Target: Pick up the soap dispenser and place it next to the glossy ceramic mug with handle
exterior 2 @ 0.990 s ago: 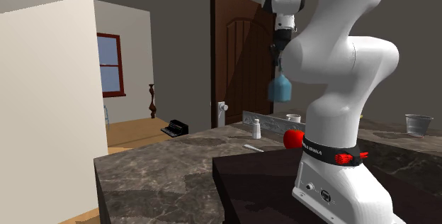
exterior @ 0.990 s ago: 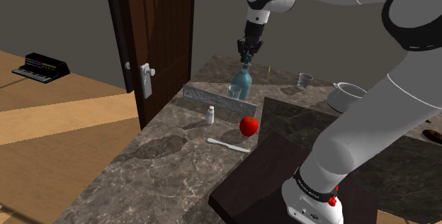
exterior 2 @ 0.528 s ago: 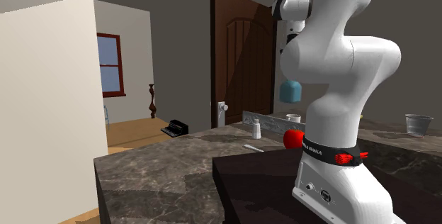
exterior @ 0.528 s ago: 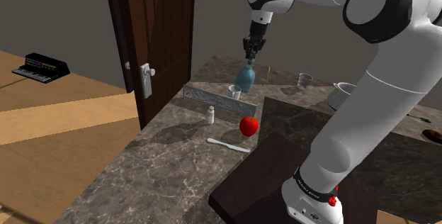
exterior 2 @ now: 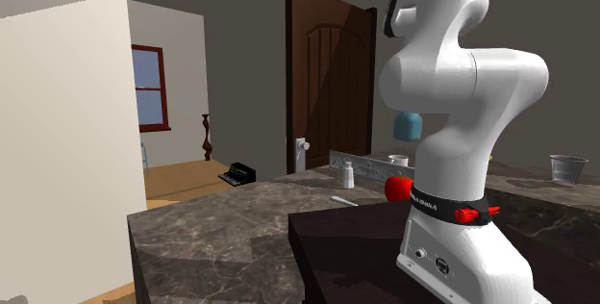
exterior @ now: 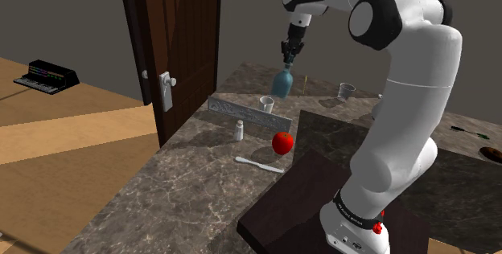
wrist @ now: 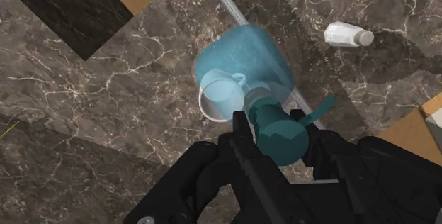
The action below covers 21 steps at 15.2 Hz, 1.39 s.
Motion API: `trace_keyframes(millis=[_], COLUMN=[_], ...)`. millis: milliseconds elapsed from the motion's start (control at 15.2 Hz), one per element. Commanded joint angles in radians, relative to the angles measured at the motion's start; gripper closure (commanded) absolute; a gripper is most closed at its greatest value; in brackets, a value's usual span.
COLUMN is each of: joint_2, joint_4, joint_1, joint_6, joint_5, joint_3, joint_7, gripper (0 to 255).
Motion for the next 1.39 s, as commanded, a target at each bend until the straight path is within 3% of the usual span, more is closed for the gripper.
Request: trace_keyframes(millis=[0, 396, 462, 528, 858, 1320], joint_2=[0.072, 0.358, 0.424, 0.571, 0.519, 0.499], joint_4=[0.086, 0.502, 0.608, 0.86, 0.698, 0.566], joint_1=[-0.033, -0.16, -0.188, -0.247, -0.222, -0.203], joint_6=[-0.018, -0.156, -0.197, -0.297, -0.19, -0.081], joint_5=[0.021, 0.086, 0.098, 0.117, 0.11, 0.11], joint_3=[-0.008, -0.004, 0.0, 0.013, 0.01, 0.008], joint_7=[-0.038, -0.108, -0.113, -0.11, -0.124, -0.136], gripper=[255, 255, 255, 255, 255, 255])
